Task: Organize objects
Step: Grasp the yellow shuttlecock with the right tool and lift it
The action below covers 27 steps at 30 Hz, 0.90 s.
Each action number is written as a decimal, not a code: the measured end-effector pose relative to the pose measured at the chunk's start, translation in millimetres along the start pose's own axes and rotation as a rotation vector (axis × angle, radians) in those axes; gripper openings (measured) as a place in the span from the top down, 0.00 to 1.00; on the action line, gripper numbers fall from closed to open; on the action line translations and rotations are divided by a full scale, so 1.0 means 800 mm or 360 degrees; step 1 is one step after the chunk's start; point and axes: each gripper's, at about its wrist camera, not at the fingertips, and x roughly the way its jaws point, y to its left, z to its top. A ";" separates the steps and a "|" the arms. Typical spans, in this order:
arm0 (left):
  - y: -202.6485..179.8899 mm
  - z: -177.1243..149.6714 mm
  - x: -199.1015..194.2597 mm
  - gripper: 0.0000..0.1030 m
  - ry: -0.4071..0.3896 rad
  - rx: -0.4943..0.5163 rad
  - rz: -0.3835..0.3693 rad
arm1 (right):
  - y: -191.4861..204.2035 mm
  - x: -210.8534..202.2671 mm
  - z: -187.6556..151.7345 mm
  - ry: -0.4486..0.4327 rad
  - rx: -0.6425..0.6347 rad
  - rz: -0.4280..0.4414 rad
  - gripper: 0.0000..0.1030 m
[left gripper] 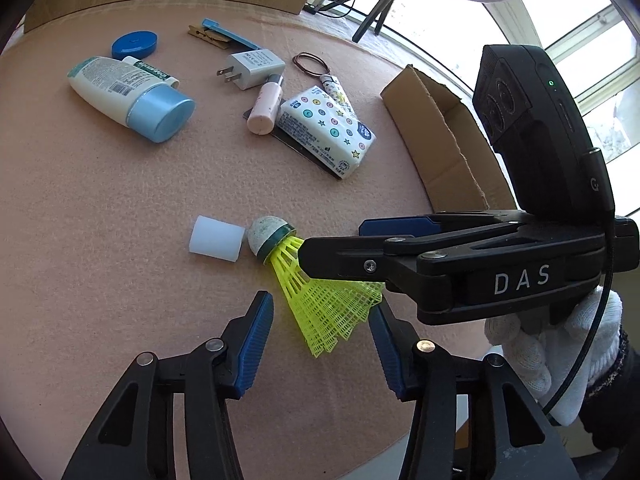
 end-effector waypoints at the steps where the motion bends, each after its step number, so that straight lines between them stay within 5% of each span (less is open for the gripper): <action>1: 0.001 0.000 0.003 0.57 0.0009 -0.0011 -0.0018 | -0.002 0.002 0.000 0.0011 0.0015 0.0020 0.28; 4: 0.002 0.001 0.007 0.63 0.0005 -0.0027 -0.0067 | -0.003 0.003 -0.001 0.0014 0.0032 0.0057 0.32; 6: 0.000 0.001 0.010 0.66 0.0013 -0.0024 -0.0093 | -0.002 0.005 -0.003 0.0038 0.0037 0.0107 0.47; 15: -0.006 0.006 0.008 0.68 -0.0026 -0.0004 -0.0102 | -0.003 0.004 -0.009 0.0016 0.0099 0.0194 0.63; 27: -0.053 0.040 -0.025 0.70 -0.0149 0.0180 -0.0130 | -0.001 -0.064 -0.011 -0.0229 0.0100 0.0174 0.68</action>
